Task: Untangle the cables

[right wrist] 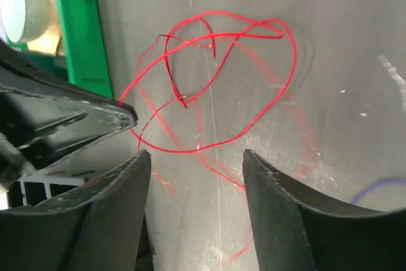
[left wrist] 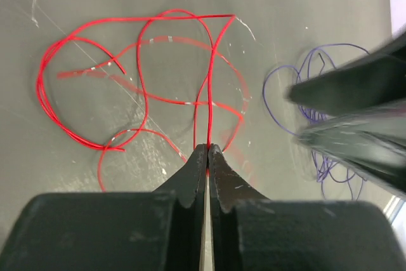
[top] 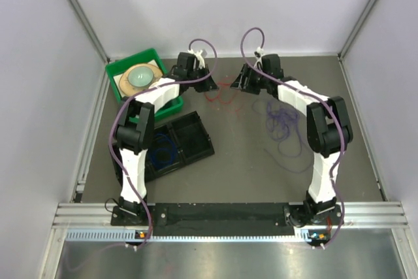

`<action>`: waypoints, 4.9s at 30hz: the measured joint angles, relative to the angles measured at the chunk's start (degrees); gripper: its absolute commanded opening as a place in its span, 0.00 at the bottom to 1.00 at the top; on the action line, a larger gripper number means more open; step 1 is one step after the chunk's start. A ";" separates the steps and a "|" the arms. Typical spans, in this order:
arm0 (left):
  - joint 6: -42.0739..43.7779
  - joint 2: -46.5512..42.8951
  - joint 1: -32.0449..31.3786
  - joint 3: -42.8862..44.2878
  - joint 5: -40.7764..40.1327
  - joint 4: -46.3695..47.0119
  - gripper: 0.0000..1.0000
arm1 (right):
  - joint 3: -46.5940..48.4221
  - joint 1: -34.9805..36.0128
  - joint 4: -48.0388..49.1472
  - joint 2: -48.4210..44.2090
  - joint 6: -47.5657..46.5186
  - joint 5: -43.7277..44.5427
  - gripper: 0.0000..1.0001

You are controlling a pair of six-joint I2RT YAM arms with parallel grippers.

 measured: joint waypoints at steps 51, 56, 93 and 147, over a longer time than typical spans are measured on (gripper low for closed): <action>20.68 16.22 -7.72 19.52 -35.65 -14.14 0.56 | -27.65 -6.27 -7.48 -37.20 -3.78 4.76 0.61; 20.15 16.33 -7.63 19.82 -35.67 -14.73 0.17 | -27.65 -6.27 -7.52 -37.33 -3.76 4.79 0.60; 14.08 20.59 -5.95 27.23 -34.75 -16.24 0.99 | -30.29 -6.32 -7.85 -38.29 -3.28 3.28 0.59; 14.12 10.69 -11.26 19.50 -30.56 -19.82 0.98 | -31.50 -6.32 -7.65 -40.19 -2.23 2.84 0.57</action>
